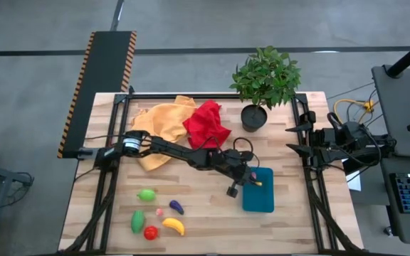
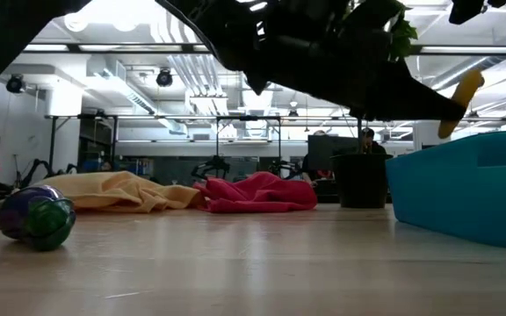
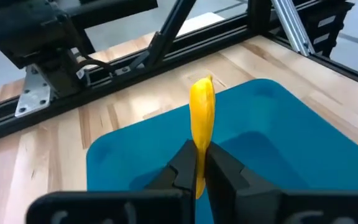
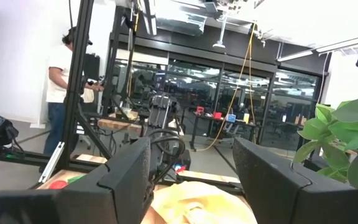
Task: Pick and placing Produce into tupperware
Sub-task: Put the top corn into blue bin, then put the eggplant into the blue bin
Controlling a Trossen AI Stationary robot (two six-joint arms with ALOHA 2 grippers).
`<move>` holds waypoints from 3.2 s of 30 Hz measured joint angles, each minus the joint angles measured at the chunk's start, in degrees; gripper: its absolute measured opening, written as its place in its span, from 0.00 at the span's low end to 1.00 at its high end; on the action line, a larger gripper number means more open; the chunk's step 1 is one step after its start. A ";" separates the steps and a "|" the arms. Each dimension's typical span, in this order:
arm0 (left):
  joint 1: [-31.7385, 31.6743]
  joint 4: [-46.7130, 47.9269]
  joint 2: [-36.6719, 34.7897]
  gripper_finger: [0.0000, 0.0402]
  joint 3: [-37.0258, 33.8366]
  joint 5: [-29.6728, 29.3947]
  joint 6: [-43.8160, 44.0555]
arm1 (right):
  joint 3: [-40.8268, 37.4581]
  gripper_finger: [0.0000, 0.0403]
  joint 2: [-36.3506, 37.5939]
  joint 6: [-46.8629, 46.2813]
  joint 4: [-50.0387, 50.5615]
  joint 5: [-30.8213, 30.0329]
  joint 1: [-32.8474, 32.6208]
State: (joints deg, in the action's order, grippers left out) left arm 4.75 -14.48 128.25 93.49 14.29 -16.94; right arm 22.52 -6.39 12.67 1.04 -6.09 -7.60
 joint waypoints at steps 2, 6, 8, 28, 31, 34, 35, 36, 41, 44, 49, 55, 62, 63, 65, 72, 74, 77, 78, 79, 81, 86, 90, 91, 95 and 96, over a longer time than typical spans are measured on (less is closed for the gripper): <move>-0.17 0.00 0.00 0.01 -0.02 -0.68 -0.10 | 0.00 0.56 0.00 0.00 0.02 0.00 0.00; -0.54 0.08 0.04 0.01 -0.02 -1.27 -0.03 | 0.00 0.56 0.00 0.00 0.01 0.00 0.00; -0.69 0.02 0.04 0.01 -0.02 -1.30 -0.03 | 0.00 0.56 0.00 0.00 0.00 0.00 0.00; -1.41 2.74 0.04 0.01 -1.09 -7.26 0.05 | 0.00 0.56 0.00 0.37 0.02 0.02 0.00; -1.41 3.14 0.04 0.04 -1.10 -7.19 0.06 | 0.00 0.56 0.00 0.39 0.02 0.02 0.00; -1.41 3.09 0.04 0.10 -1.14 -7.15 0.06 | 0.00 0.56 0.00 0.39 0.02 0.02 0.00; -1.41 3.06 0.04 0.13 -1.14 -7.13 0.06 | 0.00 0.56 0.00 0.39 0.02 0.02 0.00; -1.41 3.08 0.04 0.15 -1.14 -7.13 0.06 | 0.00 0.56 0.00 0.39 0.02 0.02 0.00; -1.41 3.03 0.04 0.23 -1.14 -7.18 0.08 | 0.00 0.56 0.00 0.39 0.02 0.02 0.00; -1.41 3.07 0.04 0.26 -1.14 -7.24 0.07 | 0.00 0.56 0.00 0.39 0.02 0.02 0.00; -1.41 3.16 -0.18 0.26 -0.94 -7.35 0.06 | 0.00 0.56 0.00 0.40 0.02 0.02 0.00; -1.41 7.82 -4.25 0.26 -1.01 -7.41 0.03 | 0.00 0.56 -0.02 0.42 0.11 0.02 0.00; -0.93 23.08 -10.78 0.26 -1.11 -7.55 0.06 | 0.00 0.56 -0.02 0.42 0.24 0.02 0.00; -0.75 25.01 -11.55 0.26 -1.18 -7.53 -0.02 | 0.00 0.56 -0.02 0.42 0.24 0.02 0.00; -0.25 27.98 -12.86 0.26 -1.22 -7.56 -1.26 | 0.00 0.56 -0.02 0.42 0.29 0.02 0.00; 2.05 39.85 -17.04 0.26 -1.53 -12.15 -3.00 | 0.00 0.56 -0.02 0.39 0.26 0.02 0.00; 2.75 44.14 -17.99 0.26 -1.53 -14.31 -2.95 | 0.00 0.56 -0.02 0.42 0.29 0.02 0.00; 3.64 50.50 -18.79 0.26 -1.62 -16.87 -1.31 | 0.00 0.56 -0.02 0.39 0.31 0.02 0.01; 3.84 52.79 -19.23 0.26 -1.62 -17.05 -0.19 | 0.00 0.56 -0.02 0.39 0.33 0.02 0.00; 4.07 55.40 -19.63 0.26 -1.65 -17.23 1.14 | 0.00 0.56 -0.02 0.40 0.32 0.02 0.00; 4.59 59.33 -20.14 0.26 -1.66 -17.43 3.81 | 0.00 0.56 -0.02 0.39 0.33 0.02 0.00; 7.13 68.96 -21.05 0.26 -1.88 -17.43 7.60 | 0.00 0.56 -0.02 0.39 0.39 0.02 0.00; 10.35 75.11 -21.44 0.26 -1.99 -17.24 6.33 | 0.00 0.56 -0.02 -0.07 0.29 0.02 0.00; 11.22 77.81 -21.44 0.26 -2.07 -17.14 6.01 | 0.00 0.56 -0.02 -0.23 0.17 0.02 0.00; 14.31 83.19 -21.44 0.26 -2.14 -16.97 7.55 | 0.00 0.56 -0.02 -0.66 0.10 0.04 0.00; 14.90 84.06 -21.44 0.26 -2.14 -17.12 8.77 | 0.00 0.56 -0.02 -0.64 0.07 0.04 0.00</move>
State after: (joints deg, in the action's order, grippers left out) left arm 19.65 69.58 106.80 91.35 -2.83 -8.17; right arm 22.52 -6.42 12.02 1.10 -6.04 -7.60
